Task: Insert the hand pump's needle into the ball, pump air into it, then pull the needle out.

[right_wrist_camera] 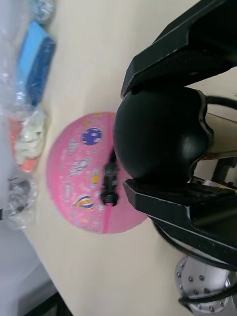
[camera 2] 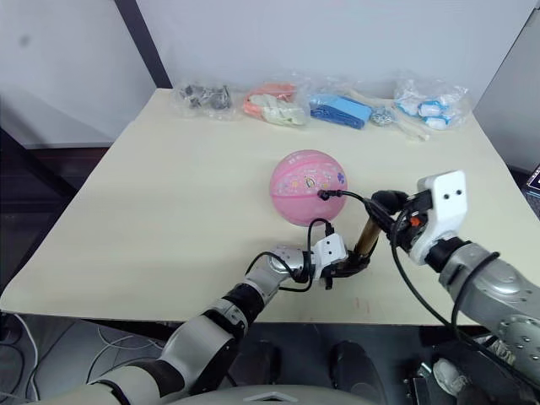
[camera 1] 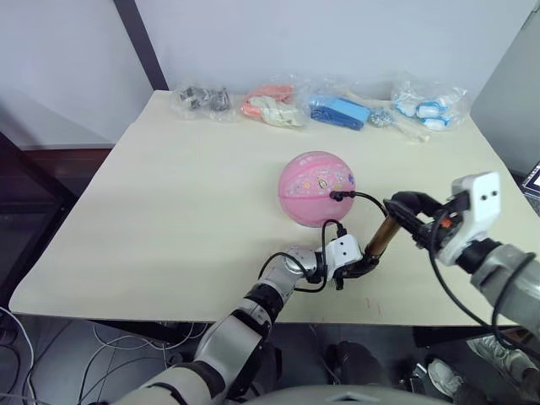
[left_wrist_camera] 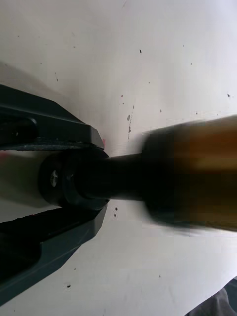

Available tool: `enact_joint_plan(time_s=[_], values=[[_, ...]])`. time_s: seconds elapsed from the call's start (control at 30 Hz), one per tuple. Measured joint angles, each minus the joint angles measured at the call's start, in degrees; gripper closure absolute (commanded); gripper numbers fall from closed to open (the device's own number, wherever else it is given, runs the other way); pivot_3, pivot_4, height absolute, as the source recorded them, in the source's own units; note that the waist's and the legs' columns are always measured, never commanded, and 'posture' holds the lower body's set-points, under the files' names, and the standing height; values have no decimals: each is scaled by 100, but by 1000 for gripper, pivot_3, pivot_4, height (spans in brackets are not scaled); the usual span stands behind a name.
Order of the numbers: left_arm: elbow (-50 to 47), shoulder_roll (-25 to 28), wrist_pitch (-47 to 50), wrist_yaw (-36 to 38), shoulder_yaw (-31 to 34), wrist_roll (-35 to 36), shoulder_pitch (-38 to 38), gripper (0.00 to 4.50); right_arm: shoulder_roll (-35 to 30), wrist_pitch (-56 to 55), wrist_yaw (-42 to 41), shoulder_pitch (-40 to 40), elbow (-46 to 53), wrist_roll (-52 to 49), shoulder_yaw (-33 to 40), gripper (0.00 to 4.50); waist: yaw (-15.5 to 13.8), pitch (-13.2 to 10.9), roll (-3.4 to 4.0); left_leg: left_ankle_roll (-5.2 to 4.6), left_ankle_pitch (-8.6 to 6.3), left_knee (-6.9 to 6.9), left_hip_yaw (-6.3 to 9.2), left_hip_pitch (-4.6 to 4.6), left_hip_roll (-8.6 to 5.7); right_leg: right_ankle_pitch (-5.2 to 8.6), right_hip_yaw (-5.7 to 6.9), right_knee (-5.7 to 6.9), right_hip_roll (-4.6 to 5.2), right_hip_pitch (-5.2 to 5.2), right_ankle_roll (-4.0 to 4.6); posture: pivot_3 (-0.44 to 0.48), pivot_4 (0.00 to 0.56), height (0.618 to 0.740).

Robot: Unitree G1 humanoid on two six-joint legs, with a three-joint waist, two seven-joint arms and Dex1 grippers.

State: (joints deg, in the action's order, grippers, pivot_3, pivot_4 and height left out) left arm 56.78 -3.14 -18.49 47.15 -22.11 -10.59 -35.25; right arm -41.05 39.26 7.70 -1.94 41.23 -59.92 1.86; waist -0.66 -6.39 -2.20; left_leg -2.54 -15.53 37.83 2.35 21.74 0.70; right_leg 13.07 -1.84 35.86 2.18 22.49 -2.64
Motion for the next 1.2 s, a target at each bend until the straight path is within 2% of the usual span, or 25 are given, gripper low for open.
enact_joint_plan(time_s=[0.07,0.13,0.3,0.37,0.43,0.5,0.57,0.63,0.73,0.97,1.1,1.2], values=[[10,2,37,0,2,2,19,3405,377,-134,-168,-111,-136,554,-253,2421,2,34,-6,0,0,-6,2,-5,0,4,3,0,-4,-1,6,0,150,740],[22,10,67,-2,-3,-6,30,3405,485,-218,-342,-213,-131,852,-321,2421,12,58,-7,0,0,-17,3,-15,1,8,5,0,-6,-6,7,0,150,740],[-2,34,47,-3,-23,-60,37,3405,562,-153,-501,-456,10,811,-29,2421,11,63,-14,0,0,-27,36,-24,12,28,35,0,-4,-20,4,0,150,740],[-63,0,3,33,-28,-48,21,3405,189,284,-510,-350,160,273,498,2421,0,9,70,1,1,-27,40,-7,-7,27,38,1,-2,-8,5,0,150,740],[-101,-9,-19,99,-38,-40,18,3405,47,517,-477,-190,188,-133,750,2421,-16,-16,101,1,1,-27,55,11,-18,15,46,1,-15,1,24,0,150,740],[-125,-34,-60,114,-37,-30,-31,3405,-454,805,-386,90,127,-827,1079,2421,-17,-75,140,0,2,-27,49,26,-33,13,39,1,-1,15,23,0,150,740],[-152,-58,-82,134,-35,9,-59,3405,-1256,965,-162,567,127,-2064,1742,2421,-19,-140,187,0,3,-19,43,39,-45,11,35,2,12,24,8,0,150,740],[-156,-60,-103,154,-36,13,-56,3405,-1648,968,14,730,157,-2739,2136,2421,-21,-158,159,0,3,-17,46,58,-54,4,56,-3,9,26,-14,0,150,740],[-165,-62,-133,180,-38,48,-60,3405,-2298,976,266,881,96,-3579,2542,2421,-23,-161,157,0,3,-9,49,105,-49,3,58,-2,14,64,-19,0,150,740],[-147,-69,-160,140,-41,67,-145,3405,-3427,1094,657,1137,-272,-4928,3253,2421,-15,-201,151,0,3,26,50,116,-48,5,54,4,31,66,-14,0,150,740],[-124,-79,-159,141,-53,66,-142,3405,-3435,1143,692,1082,-284,-4952,3292,2421,-20,-211,156,0,3,29,44,120,-51,-2,47,3,38,67,-26,0,150,740],[-81,-84,-148,134,-63,64,-140,3405,-2993,970,613,738,-18,-4453,3344,2421,-23,-199,114,0,3,30,51,117,-51,-6,56,2,37,63,-35,0,150,740]])
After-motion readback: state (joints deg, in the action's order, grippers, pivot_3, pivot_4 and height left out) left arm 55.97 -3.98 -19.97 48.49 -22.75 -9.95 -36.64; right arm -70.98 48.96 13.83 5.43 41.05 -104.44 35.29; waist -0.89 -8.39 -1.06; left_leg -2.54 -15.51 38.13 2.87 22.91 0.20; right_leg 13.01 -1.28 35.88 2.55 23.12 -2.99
